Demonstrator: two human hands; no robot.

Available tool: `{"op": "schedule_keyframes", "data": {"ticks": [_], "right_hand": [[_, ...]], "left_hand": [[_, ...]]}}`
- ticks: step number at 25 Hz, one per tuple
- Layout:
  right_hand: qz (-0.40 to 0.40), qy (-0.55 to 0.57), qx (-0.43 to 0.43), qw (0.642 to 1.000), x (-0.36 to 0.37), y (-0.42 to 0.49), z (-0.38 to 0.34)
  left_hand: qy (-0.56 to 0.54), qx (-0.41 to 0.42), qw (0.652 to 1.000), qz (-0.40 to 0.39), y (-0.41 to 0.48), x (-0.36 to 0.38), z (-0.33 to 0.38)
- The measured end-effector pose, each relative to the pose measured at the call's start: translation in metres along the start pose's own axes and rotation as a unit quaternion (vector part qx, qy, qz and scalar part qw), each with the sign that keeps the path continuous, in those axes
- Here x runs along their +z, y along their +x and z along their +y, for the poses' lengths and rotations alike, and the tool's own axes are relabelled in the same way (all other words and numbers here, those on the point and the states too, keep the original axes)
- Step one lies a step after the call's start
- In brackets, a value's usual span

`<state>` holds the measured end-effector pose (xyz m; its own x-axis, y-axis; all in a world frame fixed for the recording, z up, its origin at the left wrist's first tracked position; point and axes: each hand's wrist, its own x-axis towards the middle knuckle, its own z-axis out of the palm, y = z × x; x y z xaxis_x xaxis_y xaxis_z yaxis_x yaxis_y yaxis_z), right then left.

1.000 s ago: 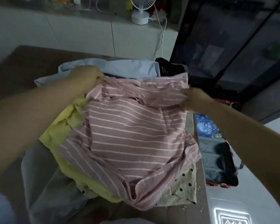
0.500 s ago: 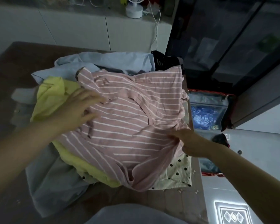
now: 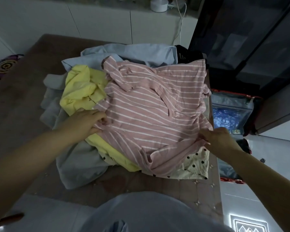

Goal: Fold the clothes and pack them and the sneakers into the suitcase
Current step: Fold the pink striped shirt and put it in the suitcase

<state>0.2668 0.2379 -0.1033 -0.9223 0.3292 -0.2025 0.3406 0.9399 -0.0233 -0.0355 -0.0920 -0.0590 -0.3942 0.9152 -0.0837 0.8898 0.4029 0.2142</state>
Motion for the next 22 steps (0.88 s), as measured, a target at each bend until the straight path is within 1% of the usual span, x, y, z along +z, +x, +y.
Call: {"op": "schedule_keyframes", "data": {"ticks": [1,2,4,6,9,11,13,15,16,17,19,21,22], "right_hand": [[0.025,-0.010,-0.010,1.000,-0.001,-0.005,0.000],[0.063,-0.020,-0.020,0.998,0.001,-0.011,0.003],[0.083,0.008,-0.015,0.996,0.006,-0.026,0.007],[0.069,0.030,0.007,0.997,0.011,-0.040,0.008],[0.038,0.017,0.065,0.997,0.017,-0.041,0.003],[0.015,0.035,0.100,0.994,0.019,-0.026,-0.001],[-0.044,0.054,0.110,0.991,0.017,-0.009,-0.002],[-0.100,0.045,0.103,0.989,0.008,0.001,0.000],[-0.104,0.028,0.096,0.990,0.002,0.001,0.001],[-0.089,0.020,0.089,0.992,-0.003,-0.003,0.004],[-0.045,0.059,0.069,0.995,-0.005,-0.015,0.012],[-0.058,0.119,0.062,0.989,0.000,-0.026,0.011],[-0.078,0.134,0.081,0.984,0.004,-0.029,0.008]], "left_hand": [[0.004,0.009,1.000,0.001,-0.002,-0.004,-0.002],[0.033,0.036,0.999,0.010,-0.006,-0.006,-0.005],[0.107,0.094,0.990,0.016,-0.017,-0.006,-0.015],[0.124,0.124,0.985,0.000,-0.029,-0.003,-0.022],[0.107,0.129,0.986,-0.019,-0.041,0.005,-0.026],[0.093,0.141,0.986,-0.006,-0.042,0.012,-0.027],[0.070,0.147,0.987,-0.001,-0.040,0.015,-0.024],[0.050,0.154,0.987,-0.003,-0.041,0.014,-0.022],[0.047,0.153,0.987,0.000,-0.043,0.014,-0.024],[0.042,0.138,0.990,-0.001,-0.047,0.014,-0.027],[0.021,0.103,0.994,0.008,-0.055,0.015,-0.033],[0.008,0.097,0.995,0.023,-0.062,0.022,-0.034],[0.007,0.104,0.994,0.027,-0.063,0.025,-0.031]]}}
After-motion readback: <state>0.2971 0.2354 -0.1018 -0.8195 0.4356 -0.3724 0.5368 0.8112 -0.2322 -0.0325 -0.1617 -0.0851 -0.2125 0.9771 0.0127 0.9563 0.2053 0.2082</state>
